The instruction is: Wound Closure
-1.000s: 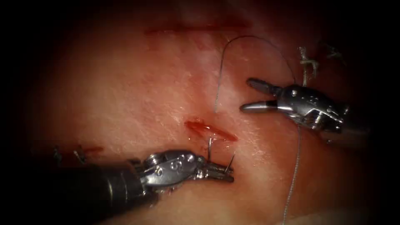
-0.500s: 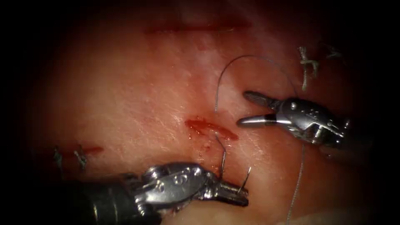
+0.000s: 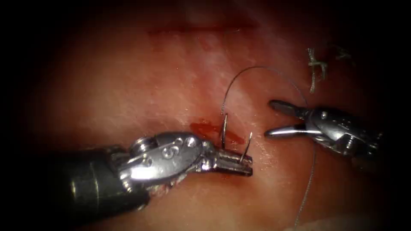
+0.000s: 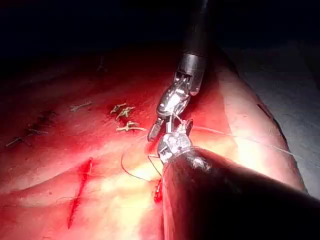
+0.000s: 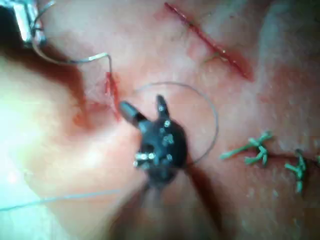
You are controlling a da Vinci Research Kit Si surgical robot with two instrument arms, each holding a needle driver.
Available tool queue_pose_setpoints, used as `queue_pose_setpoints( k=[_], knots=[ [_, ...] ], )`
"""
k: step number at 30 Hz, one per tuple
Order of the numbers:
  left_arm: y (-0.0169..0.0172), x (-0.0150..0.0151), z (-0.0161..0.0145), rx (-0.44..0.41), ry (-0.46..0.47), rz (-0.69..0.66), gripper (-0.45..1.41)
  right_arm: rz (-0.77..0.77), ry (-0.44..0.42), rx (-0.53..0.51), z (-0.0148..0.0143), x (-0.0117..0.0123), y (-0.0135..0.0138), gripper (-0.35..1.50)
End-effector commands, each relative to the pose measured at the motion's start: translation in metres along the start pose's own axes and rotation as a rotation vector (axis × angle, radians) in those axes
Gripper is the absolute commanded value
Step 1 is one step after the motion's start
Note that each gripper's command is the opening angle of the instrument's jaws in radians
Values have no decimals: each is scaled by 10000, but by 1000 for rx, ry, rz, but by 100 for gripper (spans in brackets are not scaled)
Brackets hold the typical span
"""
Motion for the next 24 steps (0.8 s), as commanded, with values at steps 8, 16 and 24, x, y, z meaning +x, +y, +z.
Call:
queue_pose_setpoints(
  k=[8,16,24],
  knots=[
    [-52,34,-13,91,-1,119,-45,108,67,18,-2,12,-16,52],
    [-67,72,-22,127,2,158,-45,240,68,16,-14,17,-6,46],
    [-67,72,-7,117,1,235,-45,324,129,27,-15,15,3,46]
  ],
)
